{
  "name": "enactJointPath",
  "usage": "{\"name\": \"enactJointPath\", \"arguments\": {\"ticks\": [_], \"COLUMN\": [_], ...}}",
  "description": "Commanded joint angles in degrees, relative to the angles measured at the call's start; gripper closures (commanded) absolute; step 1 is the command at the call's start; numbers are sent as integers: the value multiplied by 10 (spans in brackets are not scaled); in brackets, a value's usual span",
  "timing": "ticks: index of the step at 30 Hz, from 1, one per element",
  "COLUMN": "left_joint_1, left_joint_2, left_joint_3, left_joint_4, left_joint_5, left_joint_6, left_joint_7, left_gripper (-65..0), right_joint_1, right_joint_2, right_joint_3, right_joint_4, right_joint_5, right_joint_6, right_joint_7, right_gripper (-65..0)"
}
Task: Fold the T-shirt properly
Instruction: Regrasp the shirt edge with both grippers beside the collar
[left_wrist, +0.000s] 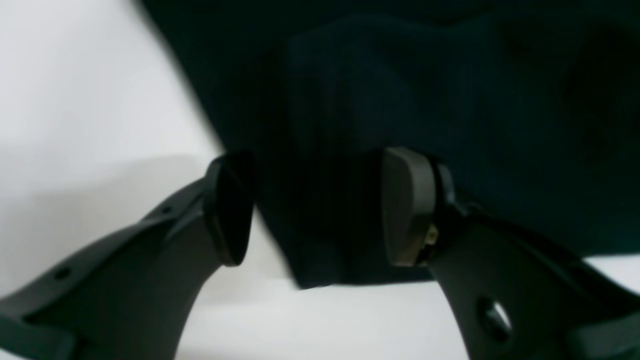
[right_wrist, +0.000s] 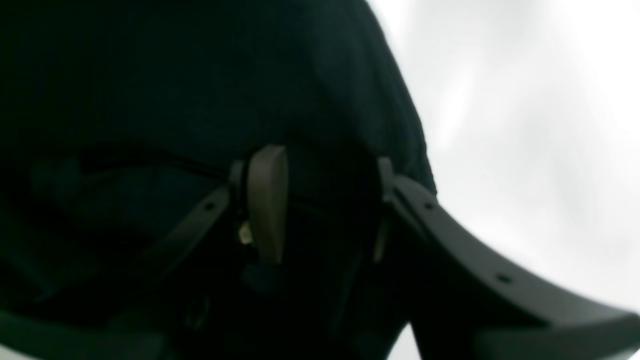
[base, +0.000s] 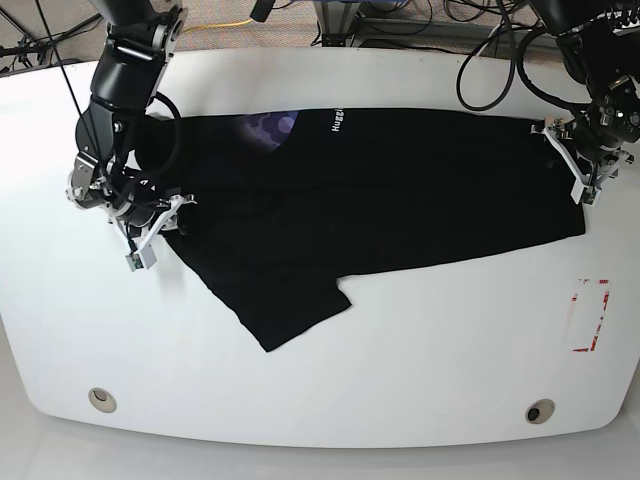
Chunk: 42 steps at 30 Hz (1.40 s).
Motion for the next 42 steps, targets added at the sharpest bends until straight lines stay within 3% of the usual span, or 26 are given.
{"name": "enactJointPath", "arguments": {"ticks": [1, 9, 13, 19, 24, 27, 38, 42], "left_joint_1": [-6, -7, -6, -13, -19, -19, -17, -15], "left_joint_2": [-10, -5, 17, 42, 47, 47, 45, 45], "left_joint_3": [-3, -4, -3, -2, -2, 0, -1, -1], "left_joint_4": [18, 72, 90, 92, 90, 90, 90, 90], "left_joint_5": [-4, -4, -4, -4, -2, -2, -2, -2], "left_joint_6": [0, 0, 0, 0, 0, 0, 0, 0], "left_joint_7": [-7, 23, 23, 23, 23, 22, 22, 22], "left_gripper": [-367, -369, -371, -371, -371, -371, -368, -368], "right_joint_1": [9, 4, 4, -32, -68, -89, -129, -129], "right_joint_2": [28, 49, 52, 49, 51, 50, 48, 48], "right_joint_3": [2, -2, -1, -1, -1, -1, 2, 2], "right_joint_4": [-24, 8, 41, 114, 160, 182, 190, 188], "right_joint_5": [-25, 33, 51, 59, 58, 59, 59, 57], "right_joint_6": [-6, -1, -1, -1, -1, -1, -1, -1], "right_joint_7": [-4, -15, -57, -63, -64, -64, -60, -47], "right_gripper": [-233, -239, -239, -244, -376, -415, -412, -366]}}
